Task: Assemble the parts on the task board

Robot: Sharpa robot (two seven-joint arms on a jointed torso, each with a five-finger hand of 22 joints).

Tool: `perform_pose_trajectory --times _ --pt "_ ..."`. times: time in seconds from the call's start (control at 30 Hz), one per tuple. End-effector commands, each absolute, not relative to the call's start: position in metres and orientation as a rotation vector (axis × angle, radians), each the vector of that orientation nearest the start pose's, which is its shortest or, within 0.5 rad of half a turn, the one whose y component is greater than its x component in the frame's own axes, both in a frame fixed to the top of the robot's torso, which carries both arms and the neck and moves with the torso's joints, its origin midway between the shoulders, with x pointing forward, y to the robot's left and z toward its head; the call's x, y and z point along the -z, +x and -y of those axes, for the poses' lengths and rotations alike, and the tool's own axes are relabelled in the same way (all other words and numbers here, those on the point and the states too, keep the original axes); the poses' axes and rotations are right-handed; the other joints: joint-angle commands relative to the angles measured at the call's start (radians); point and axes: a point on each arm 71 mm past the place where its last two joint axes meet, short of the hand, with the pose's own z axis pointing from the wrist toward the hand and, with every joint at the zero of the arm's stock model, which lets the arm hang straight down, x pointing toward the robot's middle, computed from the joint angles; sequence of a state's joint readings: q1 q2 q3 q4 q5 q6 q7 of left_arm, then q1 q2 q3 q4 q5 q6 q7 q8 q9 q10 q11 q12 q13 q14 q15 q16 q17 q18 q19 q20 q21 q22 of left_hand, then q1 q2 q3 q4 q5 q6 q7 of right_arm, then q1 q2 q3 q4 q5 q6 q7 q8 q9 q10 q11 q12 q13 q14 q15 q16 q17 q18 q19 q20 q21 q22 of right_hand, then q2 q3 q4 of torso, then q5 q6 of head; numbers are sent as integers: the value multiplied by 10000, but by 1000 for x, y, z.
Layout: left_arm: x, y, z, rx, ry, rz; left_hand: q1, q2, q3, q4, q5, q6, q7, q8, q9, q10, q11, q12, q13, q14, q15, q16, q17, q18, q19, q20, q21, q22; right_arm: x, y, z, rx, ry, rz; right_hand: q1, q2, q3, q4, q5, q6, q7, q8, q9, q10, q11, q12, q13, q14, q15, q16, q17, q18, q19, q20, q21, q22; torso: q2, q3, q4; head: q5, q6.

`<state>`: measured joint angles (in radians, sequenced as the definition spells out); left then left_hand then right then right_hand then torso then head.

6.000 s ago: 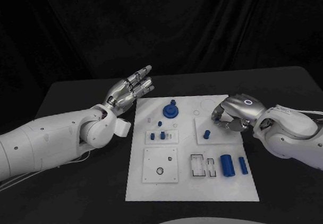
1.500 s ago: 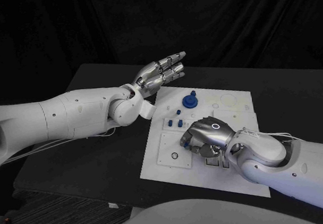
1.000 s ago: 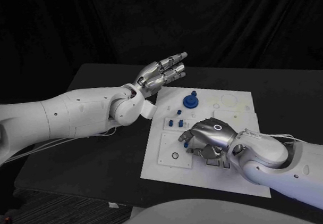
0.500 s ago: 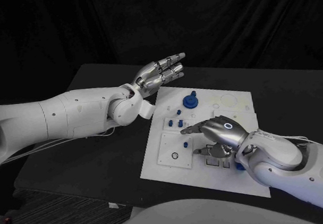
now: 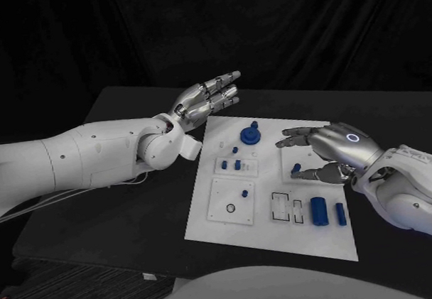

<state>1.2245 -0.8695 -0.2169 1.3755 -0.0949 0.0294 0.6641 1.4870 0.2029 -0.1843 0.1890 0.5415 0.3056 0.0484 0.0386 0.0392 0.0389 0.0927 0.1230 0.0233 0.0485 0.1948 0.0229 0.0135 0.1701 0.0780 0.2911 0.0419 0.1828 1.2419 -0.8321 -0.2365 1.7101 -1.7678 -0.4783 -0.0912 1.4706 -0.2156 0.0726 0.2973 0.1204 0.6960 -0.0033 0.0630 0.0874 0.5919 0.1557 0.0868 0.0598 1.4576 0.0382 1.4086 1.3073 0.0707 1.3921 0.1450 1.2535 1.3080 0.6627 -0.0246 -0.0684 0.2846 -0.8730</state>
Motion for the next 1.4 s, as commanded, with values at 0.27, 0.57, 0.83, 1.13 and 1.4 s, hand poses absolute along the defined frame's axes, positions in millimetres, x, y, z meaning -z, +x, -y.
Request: perform_pose_trajectory --times 0.27,0.57,0.83,1.13,1.4 --pt "216 483 -252 17675 -8566 -14458 31 29 12 -72 89 85 33 43 11 -15 -20 56 12 -27 61 44 8 -60 67 26 27 -16 221 423 170 -6148 -5291 -15788 -276 137 25 -4 -156 -47 -190 -7 -148 1023 32 117 11 233 221 35 113 -55 299 150 266 1734 7 20 27 -96 4" --pt "219 482 -250 17710 -8596 -14494 42 26 20 -88 112 85 36 42 10 -17 -22 54 11 -30 62 42 7 -65 69 26 27 -19 232 423 174 -5986 -5364 -16204 -466 554 276 -53 -417 1076 256 150 -100 3179 -83 207 60 357 236 49 142 -67 446 201 348 1764 -9 3 16 -131 4" --pt "222 481 -250 17728 -8648 -14528 48 12 21 -103 122 84 36 40 9 -18 -19 56 11 -28 64 43 8 -70 70 27 26 -24 236 425 167 -6127 -5456 -16162 -204 845 432 -222 -213 1373 549 143 -118 3657 -179 46 54 385 145 50 163 -72 469 115 334 1773 -7 11 19 -154 4" --pt "223 480 -252 17680 -8690 -14534 53 -4 20 -120 131 84 36 39 9 -18 -15 59 11 -27 67 44 8 -75 73 28 26 -23 239 429 155 -6288 -5601 -16062 34 1154 508 -572 -30 1648 686 155 -117 4109 -274 -8 81 366 67 0 113 -64 454 46 274 1770 4 2 24 -215 4" --pt "224 480 -252 17678 -8704 -14554 63 -20 22 -141 148 107 41 41 11 -17 -14 65 12 -25 69 45 8 -80 73 28 25 -33 245 433 147 -6527 -5434 -16360 39 1277 476 -751 -19 1850 983 161 -112 4380 -336 -38 89 366 17 -18 103 -56 444 -4 219 1762 6 -1 19 -205 4"
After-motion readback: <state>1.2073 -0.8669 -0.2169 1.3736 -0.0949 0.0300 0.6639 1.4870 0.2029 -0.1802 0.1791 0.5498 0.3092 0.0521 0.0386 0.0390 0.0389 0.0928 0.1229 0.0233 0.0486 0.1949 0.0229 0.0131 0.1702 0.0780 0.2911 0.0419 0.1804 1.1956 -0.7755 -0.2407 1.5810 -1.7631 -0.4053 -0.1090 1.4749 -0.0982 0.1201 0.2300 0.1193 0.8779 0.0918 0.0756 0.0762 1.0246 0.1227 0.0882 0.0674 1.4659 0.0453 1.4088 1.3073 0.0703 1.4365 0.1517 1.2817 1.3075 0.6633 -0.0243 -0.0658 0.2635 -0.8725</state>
